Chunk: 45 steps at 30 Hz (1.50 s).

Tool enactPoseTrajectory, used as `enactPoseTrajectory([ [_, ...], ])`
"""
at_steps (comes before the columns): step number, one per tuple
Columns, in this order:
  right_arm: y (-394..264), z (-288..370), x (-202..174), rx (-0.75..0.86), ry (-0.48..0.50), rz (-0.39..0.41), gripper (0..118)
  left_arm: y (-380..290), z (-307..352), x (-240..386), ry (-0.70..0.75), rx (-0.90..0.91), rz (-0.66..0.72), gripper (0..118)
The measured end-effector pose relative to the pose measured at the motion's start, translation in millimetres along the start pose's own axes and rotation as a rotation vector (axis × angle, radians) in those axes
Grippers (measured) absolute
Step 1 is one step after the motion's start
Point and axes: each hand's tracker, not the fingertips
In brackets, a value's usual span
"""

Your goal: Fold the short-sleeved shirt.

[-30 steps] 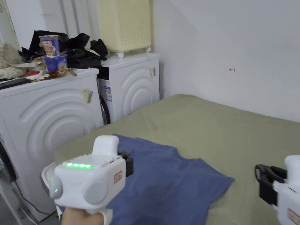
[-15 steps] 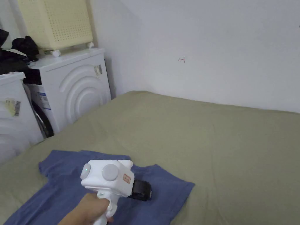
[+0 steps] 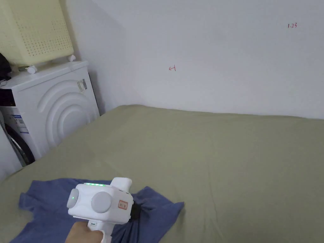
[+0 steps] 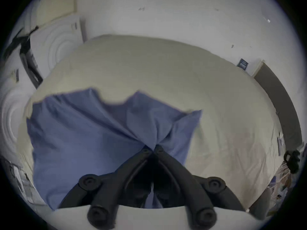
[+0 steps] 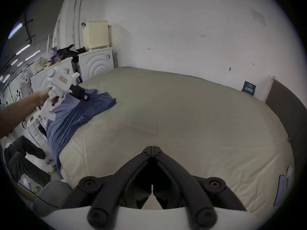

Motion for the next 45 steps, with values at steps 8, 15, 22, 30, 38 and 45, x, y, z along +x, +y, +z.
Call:
enactPoseTrajectory([
  [8, 7, 72, 26, 0.079, -0.081, -0.055, 0, 59, 49, 130, -0.282, 0.174, -0.142, 0],
  [15, -12, 158, 70, 0.101, -0.318, -0.129, 0, 77, 38, 336, -0.571, 0.166, -0.362, 0],
  [22, -58, 192, 108, 0.012, -0.448, -0.255, 0, 44, 7, 507, -0.758, 0.067, -0.515, 0],
  [30, -63, 185, 108, 0.002, -0.429, -0.283, 0, 42, 6, 477, -0.766, 0.033, -0.383, 113],
  [38, -34, 160, 97, 0.071, -0.332, -0.211, 0, 37, 94, 241, -0.395, 0.283, -0.169, 113],
  [45, -6, 125, 96, 0.133, -0.271, -0.166, 0, -77, 159, 123, -0.001, 0.465, -0.012, 77],
])
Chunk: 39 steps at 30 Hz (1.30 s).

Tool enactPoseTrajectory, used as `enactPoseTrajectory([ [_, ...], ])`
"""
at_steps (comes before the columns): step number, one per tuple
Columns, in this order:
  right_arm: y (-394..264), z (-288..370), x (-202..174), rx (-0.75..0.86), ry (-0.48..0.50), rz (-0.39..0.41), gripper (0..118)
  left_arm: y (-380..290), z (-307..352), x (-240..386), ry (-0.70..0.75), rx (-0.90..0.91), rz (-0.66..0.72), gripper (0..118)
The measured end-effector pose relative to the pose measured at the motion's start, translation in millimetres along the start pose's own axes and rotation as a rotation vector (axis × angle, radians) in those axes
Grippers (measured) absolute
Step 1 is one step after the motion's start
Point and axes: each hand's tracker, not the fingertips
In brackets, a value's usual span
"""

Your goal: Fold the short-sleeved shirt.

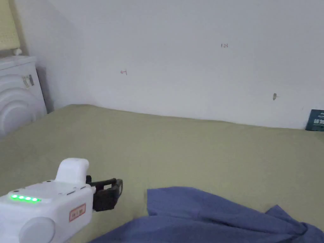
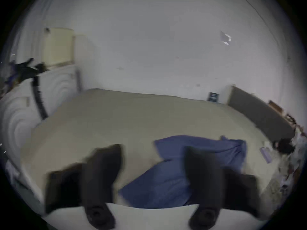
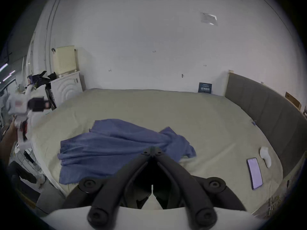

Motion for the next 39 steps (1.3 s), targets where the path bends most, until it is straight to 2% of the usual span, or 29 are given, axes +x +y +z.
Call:
enactPoseTrajectory([
  [1, 2, -4, -2, 0.002, -0.001, 0.002, 0, -14, 17, 4, 0.046, 0.000, 0.006, 23],
  [2, 3, -7, -4, 0.007, 0.004, 0.002, 0, -26, 24, 3, 0.079, -0.005, 0.021, 0],
  [3, 3, -10, -6, 0.008, 0.005, 0.004, 0, -39, 31, 1, 0.174, 0.002, 0.040, 0],
  [5, 3, -13, -8, 0.008, 0.010, 0.000, 0, -57, 38, -11, 0.105, -0.047, 0.148, 0],
  [7, 1, -15, -11, 0.008, 0.014, 0.000, 0, -71, 37, -15, 0.128, -0.073, 0.240, 0],
  [11, -3, -17, -12, -0.011, 0.021, 0.003, 0, -75, 13, -21, 0.101, -0.179, 0.202, 1],
  [12, -3, -17, -11, -0.014, 0.021, 0.005, 0, -72, 2, -23, 0.090, -0.172, 0.211, 10],
  [13, -4, -17, -10, -0.017, 0.017, 0.005, 0, -70, -14, -28, 0.099, -0.178, 0.205, 46],
  [14, -4, -17, -8, -0.023, 0.013, 0.003, 0, -65, -32, -30, 0.116, -0.215, 0.200, 86],
  [15, -4, -17, -5, -0.030, 0.010, 0.001, 0, -63, -51, -33, 0.105, -0.258, 0.216, 112],
  [21, -13, -16, 13, -0.071, -0.047, -0.010, 0, -76, -141, -33, 0.101, -0.519, 0.269, 114],
  [23, -18, -18, 22, -0.088, -0.067, -0.029, 0, -91, -160, -29, 0.082, -0.586, 0.295, 114],
  [24, -20, -19, 27, -0.095, -0.079, -0.045, 0, -97, -168, -25, 0.117, -0.636, 0.294, 113],
  [27, -21, -27, 43, -0.124, -0.105, -0.083, 0, -103, -165, -4, 0.199, -0.595, 0.157, 113],
  [29, -20, -36, 53, -0.133, -0.118, -0.093, 0, -99, -146, 12, 0.227, -0.577, 0.158, 104],
  [30, -18, -44, 60, -0.145, -0.128, -0.103, 0, -98, -138, 16, 0.224, -0.564, 0.157, 87],
  [31, -18, -56, 71, -0.173, -0.122, -0.116, 0, -97, -133, 20, 0.246, -0.539, 0.128, 53],
  [32, -15, -68, 78, -0.212, -0.122, -0.136, 3, -96, -129, 11, 0.258, -0.501, 0.078, 12],
  [33, -11, -80, 84, -0.229, -0.128, -0.136, 11, -93, -123, 11, 0.140, -0.472, 0.130, 2],
  [34, -6, -94, 90, -0.255, -0.116, -0.137, 26, -94, -121, 6, 0.075, -0.479, 0.206, 2],
  [35, -2, -106, 95, -0.271, -0.110, -0.137, 32, -94, -122, 6, 0.102, -0.529, 0.208, 2],
  [36, 3, -120, 100, -0.309, -0.059, -0.138, 35, -95, -122, 5, 0.121, -0.523, 0.187, 2],
  [39, 14, -165, 108, -0.424, 0.025, -0.182, 67, -93, -124, 5, 0.112, -0.515, 0.186, 2],
])
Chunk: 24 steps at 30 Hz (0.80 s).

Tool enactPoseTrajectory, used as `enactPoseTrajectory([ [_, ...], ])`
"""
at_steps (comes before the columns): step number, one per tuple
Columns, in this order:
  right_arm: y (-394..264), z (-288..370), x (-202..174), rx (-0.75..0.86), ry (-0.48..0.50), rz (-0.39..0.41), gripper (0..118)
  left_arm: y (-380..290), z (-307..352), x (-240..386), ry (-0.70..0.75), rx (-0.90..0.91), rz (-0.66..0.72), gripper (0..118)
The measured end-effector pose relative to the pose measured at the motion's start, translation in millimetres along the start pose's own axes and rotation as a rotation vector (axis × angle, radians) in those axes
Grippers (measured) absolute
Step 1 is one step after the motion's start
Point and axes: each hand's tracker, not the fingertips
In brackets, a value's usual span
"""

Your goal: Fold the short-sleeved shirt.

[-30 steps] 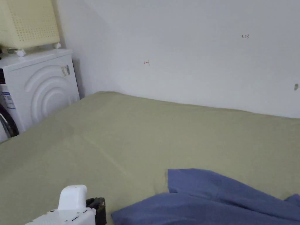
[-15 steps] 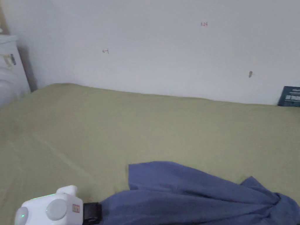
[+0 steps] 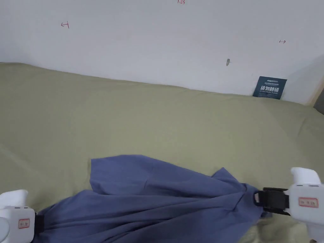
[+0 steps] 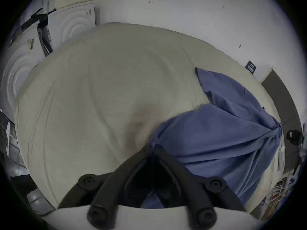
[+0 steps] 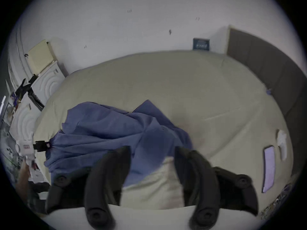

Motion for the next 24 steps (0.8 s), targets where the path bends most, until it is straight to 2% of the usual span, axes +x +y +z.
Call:
enactPoseTrajectory([
  [1, 8, -14, 1, -0.037, 0.009, -0.011, 72, 0, 1, -1, -0.003, -0.002, 0.005, 2],
  [4, 28, -56, 5, -0.150, 0.034, -0.070, 71, -1, 0, -2, -0.021, 0.001, 0.025, 2],
  [5, 31, -69, 5, -0.175, -0.010, -0.091, 71, -2, -1, -4, -0.028, 0.002, 0.031, 2],
  [6, 31, -80, 5, -0.208, -0.040, -0.069, 69, -2, -3, -4, -0.033, 0.002, 0.035, 2],
  [7, 29, -88, 4, -0.234, -0.079, -0.041, 51, -2, -4, -4, -0.038, 0.005, 0.039, 2],
  [8, 27, -93, -1, -0.271, -0.086, -0.016, 12, -3, -4, -5, -0.043, 0.006, 0.041, 2],
  [9, 24, -94, -4, -0.288, -0.088, 0.021, 3, -3, -4, -6, -0.050, 0.008, 0.042, 2],
  [11, 16, -85, -6, -0.228, -0.074, 0.034, 3, -2, -3, -9, -0.071, 0.011, 0.045, 2],
  [13, 12, -67, -15, -0.120, -0.020, 0.054, 3, 2, 2, -13, -0.097, 0.010, 0.043, 2],
  [14, 13, -59, -17, -0.083, -0.038, 0.055, 3, 4, 5, -15, -0.113, 0.022, 0.052, 2],
  [18, 26, -18, -28, 0.115, 0.054, 0.012, 3, 27, 39, -11, -0.189, 0.152, 0.048, 2],
  [24, 63, 41, -69, 0.311, 0.092, 0.113, 3, 94, 94, -7, -0.202, 0.338, 0.003, 2],
])
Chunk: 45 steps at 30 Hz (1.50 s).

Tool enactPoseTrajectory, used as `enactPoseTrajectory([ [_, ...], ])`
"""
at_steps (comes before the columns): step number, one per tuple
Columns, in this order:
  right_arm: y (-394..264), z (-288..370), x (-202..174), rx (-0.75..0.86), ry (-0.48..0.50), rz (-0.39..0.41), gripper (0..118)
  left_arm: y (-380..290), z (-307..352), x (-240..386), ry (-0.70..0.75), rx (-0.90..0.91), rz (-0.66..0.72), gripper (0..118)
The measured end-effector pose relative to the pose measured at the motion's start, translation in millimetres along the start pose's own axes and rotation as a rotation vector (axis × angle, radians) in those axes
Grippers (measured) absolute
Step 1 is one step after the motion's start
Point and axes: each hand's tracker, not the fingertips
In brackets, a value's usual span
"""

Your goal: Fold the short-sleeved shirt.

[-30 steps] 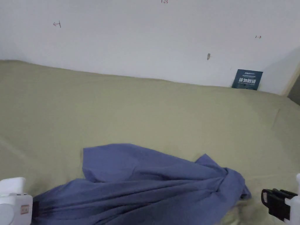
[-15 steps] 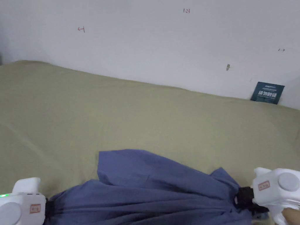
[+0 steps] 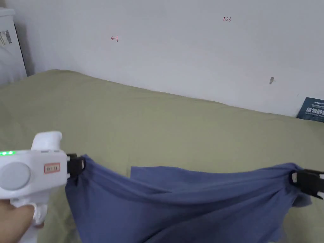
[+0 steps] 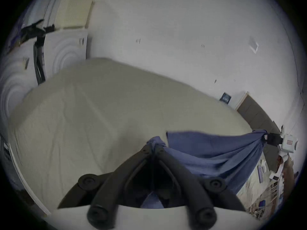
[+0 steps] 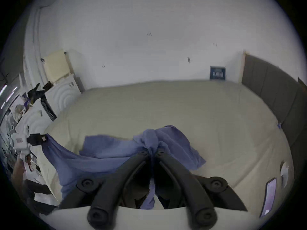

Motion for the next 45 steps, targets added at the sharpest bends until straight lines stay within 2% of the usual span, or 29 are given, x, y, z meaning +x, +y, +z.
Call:
enactPoseTrajectory([
  [2, 19, 8, -5, 0.051, 0.009, -0.001, 3, 25, 9, 1, -0.018, 0.071, 0.004, 2],
  [5, 47, 20, -6, 0.127, 0.040, 0.000, 3, 57, 19, 13, 0.027, 0.154, -0.099, 2],
  [12, 102, 42, -5, 0.216, 0.018, 0.011, 3, 122, 35, 23, -0.013, 0.244, -0.094, 2],
  [16, 125, 48, 5, 0.247, 0.023, 0.011, 3, 144, 39, 25, -0.023, 0.261, -0.095, 2],
  [18, 135, 49, 7, 0.264, 0.029, 0.008, 3, 151, 38, 29, -0.002, 0.292, -0.143, 2],
  [27, 188, 43, 11, 0.309, 0.017, 0.046, 3, 207, 30, 46, -0.016, 0.326, -0.175, 2],
  [33, 222, 38, 14, 0.347, 0.010, 0.011, 3, 239, 25, 56, -0.033, 0.347, -0.189, 2],
  [40, 233, 23, 17, 0.358, -0.001, 0.022, 3, 252, 7, 58, -0.039, 0.359, -0.209, 2],
  [45, 201, 0, 26, 0.322, 0.031, -0.018, 3, 225, -24, 42, -0.049, 0.285, -0.156, 2],
])
